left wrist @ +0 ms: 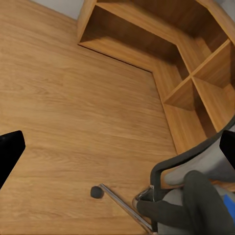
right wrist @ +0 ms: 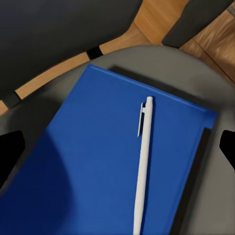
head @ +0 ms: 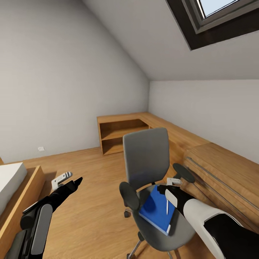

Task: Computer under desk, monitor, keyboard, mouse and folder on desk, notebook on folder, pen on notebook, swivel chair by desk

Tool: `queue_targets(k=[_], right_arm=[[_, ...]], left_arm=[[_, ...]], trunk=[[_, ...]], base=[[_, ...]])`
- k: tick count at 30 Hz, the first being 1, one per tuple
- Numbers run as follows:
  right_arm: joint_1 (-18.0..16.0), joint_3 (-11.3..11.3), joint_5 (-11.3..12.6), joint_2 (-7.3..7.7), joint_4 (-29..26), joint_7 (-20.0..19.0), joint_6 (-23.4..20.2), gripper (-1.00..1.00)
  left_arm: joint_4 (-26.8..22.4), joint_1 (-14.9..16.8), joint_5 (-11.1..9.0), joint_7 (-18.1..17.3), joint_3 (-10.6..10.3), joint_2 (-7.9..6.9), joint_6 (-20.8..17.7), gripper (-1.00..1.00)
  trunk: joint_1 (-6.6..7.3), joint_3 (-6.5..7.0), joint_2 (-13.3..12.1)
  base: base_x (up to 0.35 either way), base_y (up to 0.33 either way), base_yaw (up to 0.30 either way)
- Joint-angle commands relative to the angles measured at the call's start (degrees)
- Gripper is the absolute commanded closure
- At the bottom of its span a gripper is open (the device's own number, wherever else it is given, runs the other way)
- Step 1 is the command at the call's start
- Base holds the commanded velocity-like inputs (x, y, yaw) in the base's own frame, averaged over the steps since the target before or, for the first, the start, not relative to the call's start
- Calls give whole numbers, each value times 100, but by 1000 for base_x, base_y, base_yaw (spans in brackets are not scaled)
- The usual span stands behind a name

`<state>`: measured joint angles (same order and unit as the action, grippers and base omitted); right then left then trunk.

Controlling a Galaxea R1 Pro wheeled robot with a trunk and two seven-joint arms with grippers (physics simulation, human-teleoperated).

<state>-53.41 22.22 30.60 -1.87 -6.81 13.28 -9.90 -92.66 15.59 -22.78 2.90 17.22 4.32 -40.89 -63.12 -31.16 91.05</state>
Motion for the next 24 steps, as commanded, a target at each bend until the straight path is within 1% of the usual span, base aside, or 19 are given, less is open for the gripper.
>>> queue_targets(k=[1,24], right_arm=[[-2,50,35,2,-13,36,-33,-100],[-2,37,33,11,-40,52,-21,-100]], left_arm=[[-6,5,-60,31,9,5,-33,-100],[-6,5,-60,39,1,16,-33,-100]], trunk=[[-22,-25,45],[-527,-438,967]], base=[[0,0,13],[0,0,1]])
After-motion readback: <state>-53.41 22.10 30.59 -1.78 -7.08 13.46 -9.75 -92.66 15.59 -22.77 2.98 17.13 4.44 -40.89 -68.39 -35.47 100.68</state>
